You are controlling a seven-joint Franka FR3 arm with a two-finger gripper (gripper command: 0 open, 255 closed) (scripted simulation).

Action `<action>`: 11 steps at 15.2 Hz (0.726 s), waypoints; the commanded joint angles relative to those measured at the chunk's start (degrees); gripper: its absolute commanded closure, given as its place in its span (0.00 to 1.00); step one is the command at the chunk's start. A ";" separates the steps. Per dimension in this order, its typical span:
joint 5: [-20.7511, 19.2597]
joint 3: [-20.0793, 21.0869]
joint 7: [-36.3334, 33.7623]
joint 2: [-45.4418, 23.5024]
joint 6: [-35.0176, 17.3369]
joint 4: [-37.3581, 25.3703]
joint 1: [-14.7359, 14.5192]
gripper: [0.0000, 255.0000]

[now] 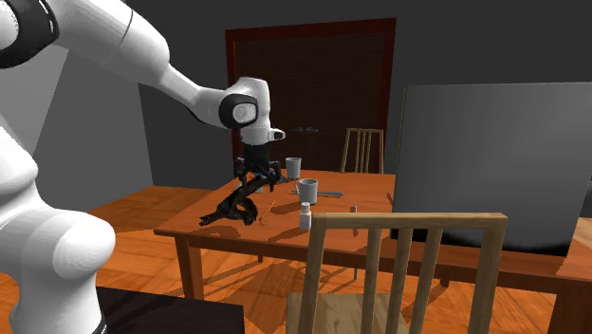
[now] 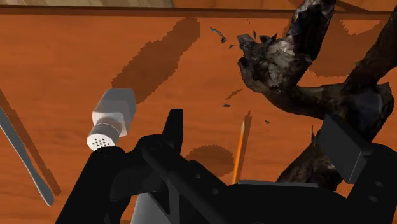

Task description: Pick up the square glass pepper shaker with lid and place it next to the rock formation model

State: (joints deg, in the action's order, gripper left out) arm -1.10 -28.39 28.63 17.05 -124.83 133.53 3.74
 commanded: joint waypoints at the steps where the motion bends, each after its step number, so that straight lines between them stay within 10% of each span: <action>1: 1.70 -2.19 3.43 -3.54 -2.53 -1.28 -0.22 0.00; 11: 21.17 -7.71 24.23 -27.22 -8.36 -15.68 2.32 0.00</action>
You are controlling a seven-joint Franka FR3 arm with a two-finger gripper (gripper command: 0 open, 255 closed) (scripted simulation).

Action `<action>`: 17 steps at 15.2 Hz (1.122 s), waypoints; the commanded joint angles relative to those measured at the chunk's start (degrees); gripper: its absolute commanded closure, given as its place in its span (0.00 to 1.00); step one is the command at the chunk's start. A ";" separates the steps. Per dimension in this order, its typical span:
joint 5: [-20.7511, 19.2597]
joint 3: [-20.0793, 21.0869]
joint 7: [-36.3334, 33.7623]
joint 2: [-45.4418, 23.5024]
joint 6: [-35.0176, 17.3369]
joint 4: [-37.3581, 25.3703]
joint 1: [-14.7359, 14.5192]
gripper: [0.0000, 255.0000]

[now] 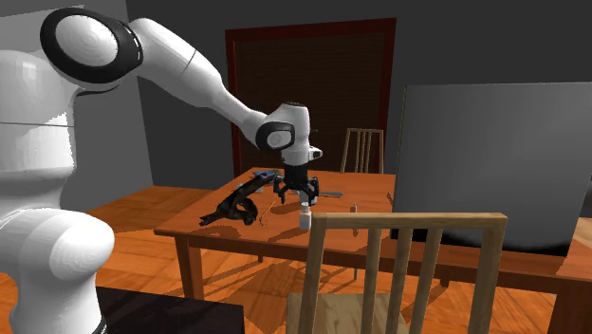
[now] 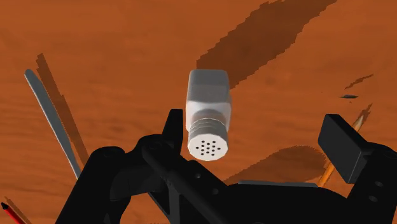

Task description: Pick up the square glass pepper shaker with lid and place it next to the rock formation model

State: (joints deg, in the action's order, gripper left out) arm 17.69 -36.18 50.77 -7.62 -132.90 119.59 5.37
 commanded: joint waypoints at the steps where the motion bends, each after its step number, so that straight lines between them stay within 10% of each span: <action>1: 4.45 0.36 3.97 -4.99 -0.27 -3.67 1.75 0.00; 17: 9.95 2.81 7.74 -10.95 -3.90 -4.68 3.86 0.00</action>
